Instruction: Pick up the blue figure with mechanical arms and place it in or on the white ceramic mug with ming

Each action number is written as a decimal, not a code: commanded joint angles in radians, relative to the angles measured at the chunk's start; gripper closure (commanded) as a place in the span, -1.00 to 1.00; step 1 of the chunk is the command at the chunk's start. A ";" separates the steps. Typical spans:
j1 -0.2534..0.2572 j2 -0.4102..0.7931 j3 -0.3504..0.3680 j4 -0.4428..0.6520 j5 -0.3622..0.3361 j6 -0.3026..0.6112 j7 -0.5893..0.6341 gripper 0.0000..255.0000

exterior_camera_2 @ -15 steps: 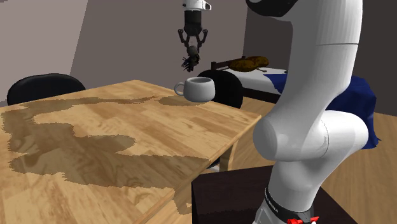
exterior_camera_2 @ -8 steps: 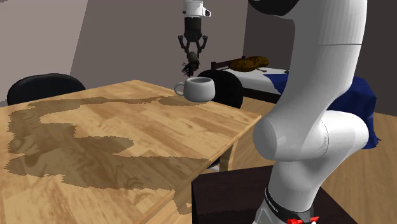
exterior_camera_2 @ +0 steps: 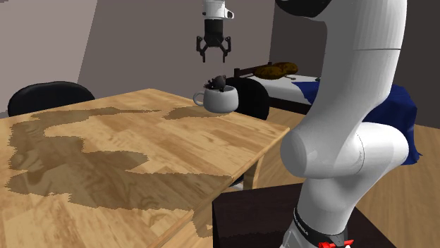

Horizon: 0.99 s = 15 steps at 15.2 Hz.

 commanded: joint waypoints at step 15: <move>0.018 0.054 0.006 0.201 -0.022 -0.151 0.010 -1.00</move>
